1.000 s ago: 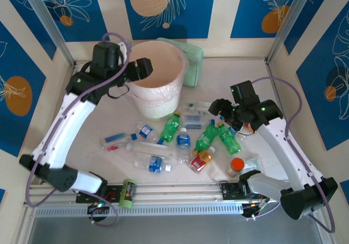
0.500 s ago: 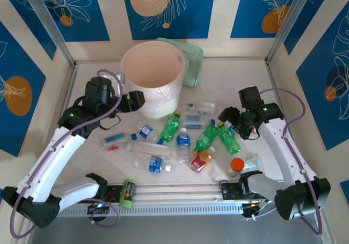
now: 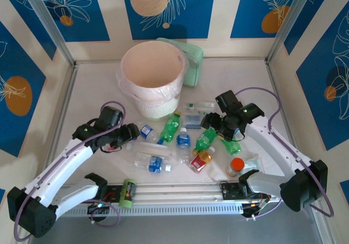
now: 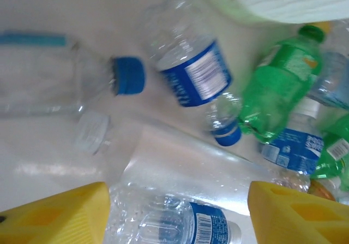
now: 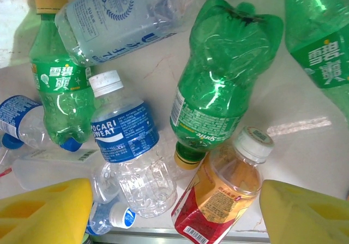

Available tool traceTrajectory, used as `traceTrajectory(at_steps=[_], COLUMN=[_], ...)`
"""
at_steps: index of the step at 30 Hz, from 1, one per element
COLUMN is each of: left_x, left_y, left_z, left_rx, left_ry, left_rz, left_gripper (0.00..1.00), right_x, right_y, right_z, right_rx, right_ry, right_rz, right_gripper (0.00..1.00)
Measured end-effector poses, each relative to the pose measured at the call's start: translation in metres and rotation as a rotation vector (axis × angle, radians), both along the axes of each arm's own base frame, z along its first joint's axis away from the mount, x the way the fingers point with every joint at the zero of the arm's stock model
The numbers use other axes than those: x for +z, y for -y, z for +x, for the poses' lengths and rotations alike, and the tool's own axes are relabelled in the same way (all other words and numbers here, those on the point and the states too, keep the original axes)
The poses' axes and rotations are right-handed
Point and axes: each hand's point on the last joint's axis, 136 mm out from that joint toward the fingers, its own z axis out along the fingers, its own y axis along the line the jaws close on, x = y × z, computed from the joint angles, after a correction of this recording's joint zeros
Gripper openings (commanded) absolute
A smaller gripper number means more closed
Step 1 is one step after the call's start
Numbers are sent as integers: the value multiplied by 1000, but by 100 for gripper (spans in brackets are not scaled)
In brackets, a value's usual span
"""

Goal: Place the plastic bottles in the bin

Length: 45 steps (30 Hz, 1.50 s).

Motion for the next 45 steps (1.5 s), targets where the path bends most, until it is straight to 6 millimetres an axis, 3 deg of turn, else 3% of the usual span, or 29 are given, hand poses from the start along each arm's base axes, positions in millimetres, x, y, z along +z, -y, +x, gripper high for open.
traceTrajectory(at_steps=[7,12,23,45], left_x=[-46,-62,-71,-103], left_y=[-10,-18,-31,-30], left_z=[-21,-31,-22,-9], left_rx=[185,326,536,642], left_ry=[-188,-261,-269,-308], left_rz=[-6,-17,-33,-22], left_gripper=[55,55,58,61], right_x=[0,1,-4,3], right_y=[-11,-13,-16,-25], right_z=[0,2,4,14], right_rx=[28,25,32,40], right_ry=[12,21,7,19], right_rz=[1,5,-1,9], right_gripper=[80,80,80,80])
